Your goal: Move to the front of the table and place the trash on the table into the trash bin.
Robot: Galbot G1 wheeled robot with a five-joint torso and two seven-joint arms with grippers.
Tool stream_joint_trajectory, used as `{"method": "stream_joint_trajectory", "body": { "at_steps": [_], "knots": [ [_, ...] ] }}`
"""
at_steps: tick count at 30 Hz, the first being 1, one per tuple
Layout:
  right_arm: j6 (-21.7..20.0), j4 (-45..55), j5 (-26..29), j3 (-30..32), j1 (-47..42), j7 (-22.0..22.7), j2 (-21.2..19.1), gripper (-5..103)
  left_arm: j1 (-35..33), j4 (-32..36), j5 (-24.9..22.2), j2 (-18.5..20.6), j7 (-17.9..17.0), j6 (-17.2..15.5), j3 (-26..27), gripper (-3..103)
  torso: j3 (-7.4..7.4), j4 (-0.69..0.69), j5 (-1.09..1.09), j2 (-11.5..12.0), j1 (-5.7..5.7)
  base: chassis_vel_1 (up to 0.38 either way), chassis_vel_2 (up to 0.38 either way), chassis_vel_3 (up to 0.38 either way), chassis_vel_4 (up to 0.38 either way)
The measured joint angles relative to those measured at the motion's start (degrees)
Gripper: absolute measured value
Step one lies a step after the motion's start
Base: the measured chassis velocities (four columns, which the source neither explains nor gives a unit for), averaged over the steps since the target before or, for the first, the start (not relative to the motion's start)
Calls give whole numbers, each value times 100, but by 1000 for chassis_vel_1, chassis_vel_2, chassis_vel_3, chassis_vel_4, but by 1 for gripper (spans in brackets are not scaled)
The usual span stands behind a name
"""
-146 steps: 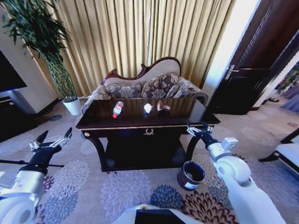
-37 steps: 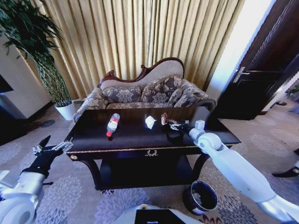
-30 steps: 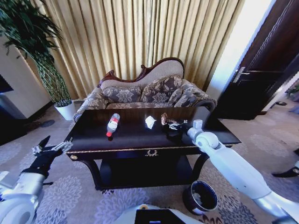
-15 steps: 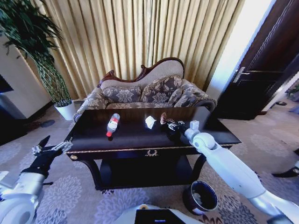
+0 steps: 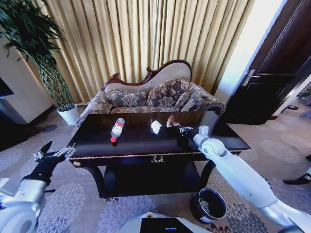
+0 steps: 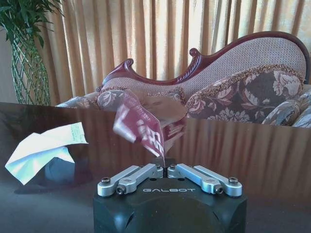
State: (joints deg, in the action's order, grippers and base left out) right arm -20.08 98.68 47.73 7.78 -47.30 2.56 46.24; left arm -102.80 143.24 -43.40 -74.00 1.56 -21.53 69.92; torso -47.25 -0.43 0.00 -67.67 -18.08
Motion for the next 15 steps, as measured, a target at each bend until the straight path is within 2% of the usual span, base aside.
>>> {"method": "stream_joint_trajectory", "body": {
  "at_steps": [10, 15],
  "knots": [
    [135, 107, 57, 386, -174, 67, 73, 0, -1, 0, 7, -17, 4, 24, 1, 100, 0, 0, 0, 0, 0, 0, 0, 0, 0],
    [201, 406, 194, 1067, -566, 263, 200, 0, -1, 0, 8, -27, 1, 71, 11, 100, 0, -1, 0, 0, 0, 0, 0, 0, 0]
  ]
}}
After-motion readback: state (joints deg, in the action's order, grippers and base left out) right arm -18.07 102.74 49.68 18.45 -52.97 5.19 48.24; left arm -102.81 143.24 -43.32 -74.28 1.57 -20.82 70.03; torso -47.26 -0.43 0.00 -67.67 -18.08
